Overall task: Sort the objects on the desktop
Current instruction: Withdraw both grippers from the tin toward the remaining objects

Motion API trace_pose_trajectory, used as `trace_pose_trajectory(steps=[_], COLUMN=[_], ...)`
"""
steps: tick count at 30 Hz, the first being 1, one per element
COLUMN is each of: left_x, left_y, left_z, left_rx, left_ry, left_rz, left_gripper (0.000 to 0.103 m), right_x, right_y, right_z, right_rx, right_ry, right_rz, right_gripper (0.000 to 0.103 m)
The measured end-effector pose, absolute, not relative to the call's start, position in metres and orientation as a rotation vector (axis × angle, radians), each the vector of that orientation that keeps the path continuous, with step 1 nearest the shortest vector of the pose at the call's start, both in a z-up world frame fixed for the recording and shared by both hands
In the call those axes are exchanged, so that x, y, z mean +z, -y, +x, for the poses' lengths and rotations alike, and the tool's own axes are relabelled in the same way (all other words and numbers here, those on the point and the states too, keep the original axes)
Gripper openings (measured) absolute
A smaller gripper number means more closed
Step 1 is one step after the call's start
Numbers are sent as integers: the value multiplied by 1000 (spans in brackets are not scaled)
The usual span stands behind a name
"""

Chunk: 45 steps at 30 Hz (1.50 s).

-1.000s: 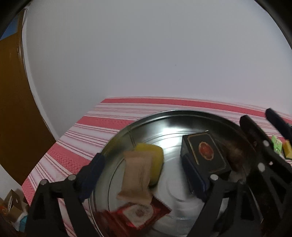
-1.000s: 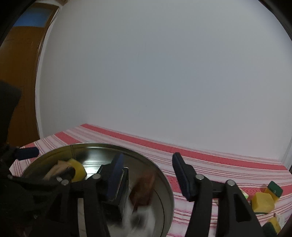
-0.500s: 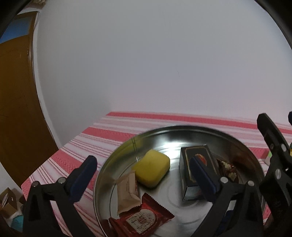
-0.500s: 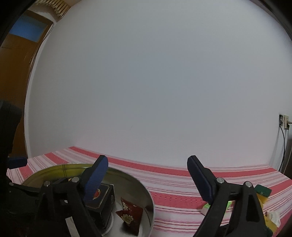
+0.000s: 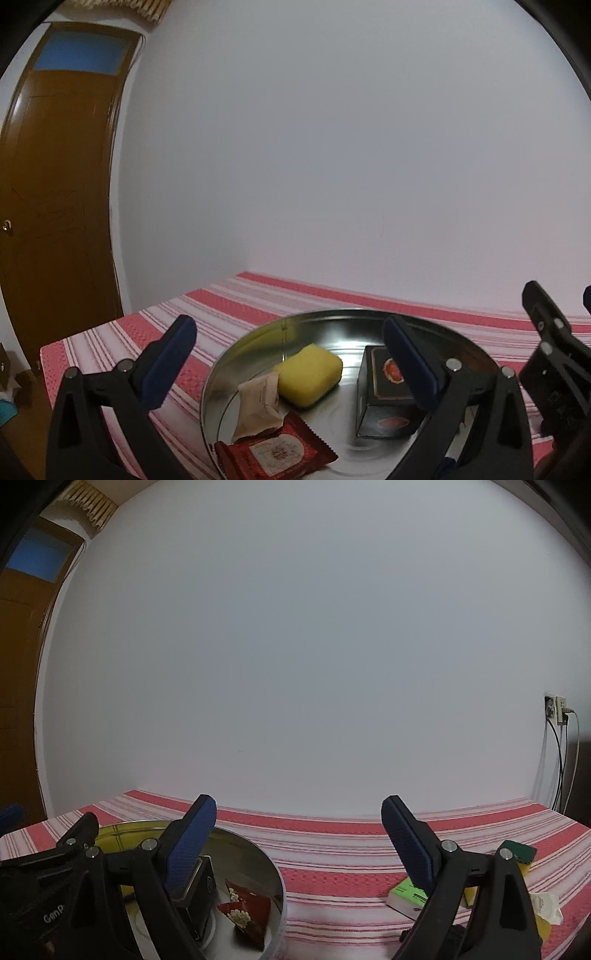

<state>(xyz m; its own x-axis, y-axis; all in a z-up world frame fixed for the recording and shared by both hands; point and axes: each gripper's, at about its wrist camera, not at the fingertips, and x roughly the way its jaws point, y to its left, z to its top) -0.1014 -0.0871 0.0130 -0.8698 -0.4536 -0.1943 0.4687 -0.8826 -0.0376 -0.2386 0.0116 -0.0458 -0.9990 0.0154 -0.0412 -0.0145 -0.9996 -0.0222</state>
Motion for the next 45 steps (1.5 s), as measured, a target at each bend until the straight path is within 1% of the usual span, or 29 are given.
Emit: trace_pose_trajectory(steps=[3,7,15,19,28,35,40,45], left_x=[14,14,12,11,12,12,11,10], left_y=[86,89,83,77,45,24,6,-13], left_z=[-97,-98,-95,-93,-93,-92,-93,-95], left_rx=[-2658,-2644,-2632,-2656,-2739,-2808,-2862,-2940], left_ry=[-127,-169,-162,-173,-101,-76,-47,1], left_rz=[216,241,247,275,326,363,391,415], left_gripper=[102,102,102,102,102,102,102,102], right_x=[-43,-34,-32,-32,-31,-32,-33,-27], right_y=[-17,-31,-38,-44,-64,-97,-132,-170], right_z=[-233,-219,-213,-207,-180,-167,-151,-145], right_rx=[3123,3117,3079,3056,2962,2879,2818,2749], right_ry=[27,24,20,1,47,100,53,37], right_rz=[-57,-36,-34,12,144,158,196,133], right_gripper=[93,93,93,93,93,93,94,94])
